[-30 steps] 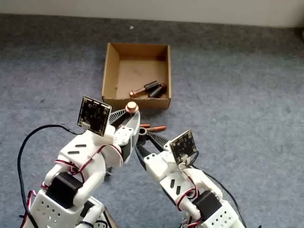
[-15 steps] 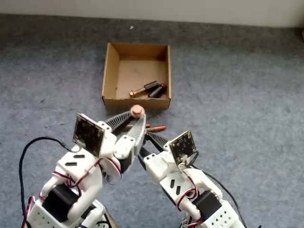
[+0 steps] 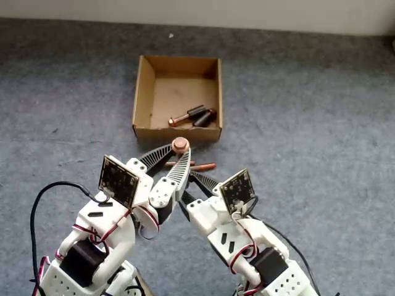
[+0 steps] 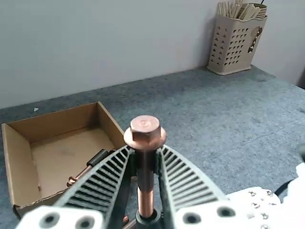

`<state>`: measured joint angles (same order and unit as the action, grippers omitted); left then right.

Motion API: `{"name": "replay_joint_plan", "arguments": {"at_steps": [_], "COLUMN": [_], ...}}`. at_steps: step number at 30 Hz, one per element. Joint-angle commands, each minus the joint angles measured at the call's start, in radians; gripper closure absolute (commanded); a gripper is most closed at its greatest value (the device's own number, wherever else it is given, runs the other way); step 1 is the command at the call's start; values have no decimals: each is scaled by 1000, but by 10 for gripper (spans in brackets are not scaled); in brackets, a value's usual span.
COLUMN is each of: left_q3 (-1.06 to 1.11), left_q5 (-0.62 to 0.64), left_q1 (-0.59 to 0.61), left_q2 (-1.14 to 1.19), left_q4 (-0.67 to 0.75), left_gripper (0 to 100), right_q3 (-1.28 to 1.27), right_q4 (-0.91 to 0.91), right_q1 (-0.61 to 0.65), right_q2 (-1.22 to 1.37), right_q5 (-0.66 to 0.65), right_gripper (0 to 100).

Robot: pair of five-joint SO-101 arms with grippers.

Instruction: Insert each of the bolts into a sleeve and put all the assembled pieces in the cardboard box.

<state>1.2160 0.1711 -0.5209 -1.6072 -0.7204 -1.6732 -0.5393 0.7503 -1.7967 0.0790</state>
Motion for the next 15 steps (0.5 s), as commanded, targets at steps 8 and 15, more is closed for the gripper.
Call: {"name": "replay_joint_plan", "arguments": {"at_steps": [8, 15], "left_q3": [61, 71], "left_q5": [-8, -11], "left_q1": [5, 5], "left_q2": [-19, -21], "left_q4": [26, 21], "left_gripper": [995, 994], "right_q3": [-139, -136], "right_q4": [22, 22], "right_q1": [5, 4], "right_q2": [-7, -7], "right_q5": [-11, -11], "right_gripper": [995, 995]}}
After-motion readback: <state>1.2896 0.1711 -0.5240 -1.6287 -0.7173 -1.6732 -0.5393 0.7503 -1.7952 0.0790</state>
